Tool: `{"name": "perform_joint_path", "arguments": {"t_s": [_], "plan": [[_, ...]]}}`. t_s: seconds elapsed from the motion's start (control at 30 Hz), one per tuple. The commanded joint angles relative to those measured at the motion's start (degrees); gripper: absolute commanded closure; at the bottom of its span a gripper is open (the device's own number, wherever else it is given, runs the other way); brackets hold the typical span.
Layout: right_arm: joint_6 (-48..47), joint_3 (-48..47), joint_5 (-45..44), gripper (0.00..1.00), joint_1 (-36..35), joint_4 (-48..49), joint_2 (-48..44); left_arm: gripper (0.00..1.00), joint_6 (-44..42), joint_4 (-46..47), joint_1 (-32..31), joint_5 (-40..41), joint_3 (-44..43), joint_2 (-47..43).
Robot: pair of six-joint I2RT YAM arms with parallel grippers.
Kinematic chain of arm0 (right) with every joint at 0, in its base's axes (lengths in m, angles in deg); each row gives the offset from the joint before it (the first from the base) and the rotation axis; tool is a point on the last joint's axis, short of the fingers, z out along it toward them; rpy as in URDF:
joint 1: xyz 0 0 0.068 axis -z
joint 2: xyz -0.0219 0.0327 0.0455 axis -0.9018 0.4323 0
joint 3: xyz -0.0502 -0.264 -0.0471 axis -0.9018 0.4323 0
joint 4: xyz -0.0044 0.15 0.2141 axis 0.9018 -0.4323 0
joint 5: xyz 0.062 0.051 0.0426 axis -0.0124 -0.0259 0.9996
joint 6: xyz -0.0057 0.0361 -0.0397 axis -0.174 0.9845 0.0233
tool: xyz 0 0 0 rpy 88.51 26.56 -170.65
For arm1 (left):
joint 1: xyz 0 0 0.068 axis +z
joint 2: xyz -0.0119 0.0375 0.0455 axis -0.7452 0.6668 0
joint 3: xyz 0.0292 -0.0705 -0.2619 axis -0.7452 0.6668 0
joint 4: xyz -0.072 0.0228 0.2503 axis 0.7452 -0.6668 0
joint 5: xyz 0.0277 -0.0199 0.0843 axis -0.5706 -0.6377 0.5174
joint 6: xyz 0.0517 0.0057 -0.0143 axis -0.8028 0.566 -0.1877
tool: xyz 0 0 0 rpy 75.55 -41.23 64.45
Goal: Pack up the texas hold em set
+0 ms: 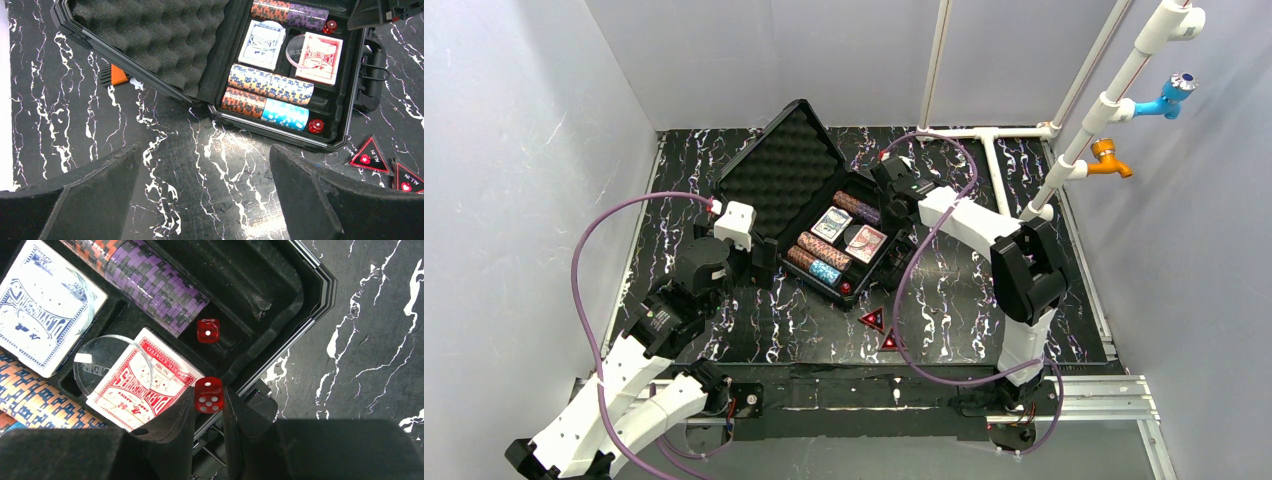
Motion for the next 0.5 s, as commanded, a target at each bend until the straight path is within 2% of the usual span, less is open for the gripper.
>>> {"name": "perform_joint_path", "arguments": {"t_s": [0.0,0.47], "plan": [[-0.91,-3.22,0.59,0.99,0.41,1.26,1.31,0.01,-0.52,-0.24,0.29,1.53,-0.01,-0.69],[-1.51,-4.97,0.93,0.99,1.20,1.27,6.22,0.01,-0.51,-0.25,0.30,1.79,-0.01,-0.50]]}}
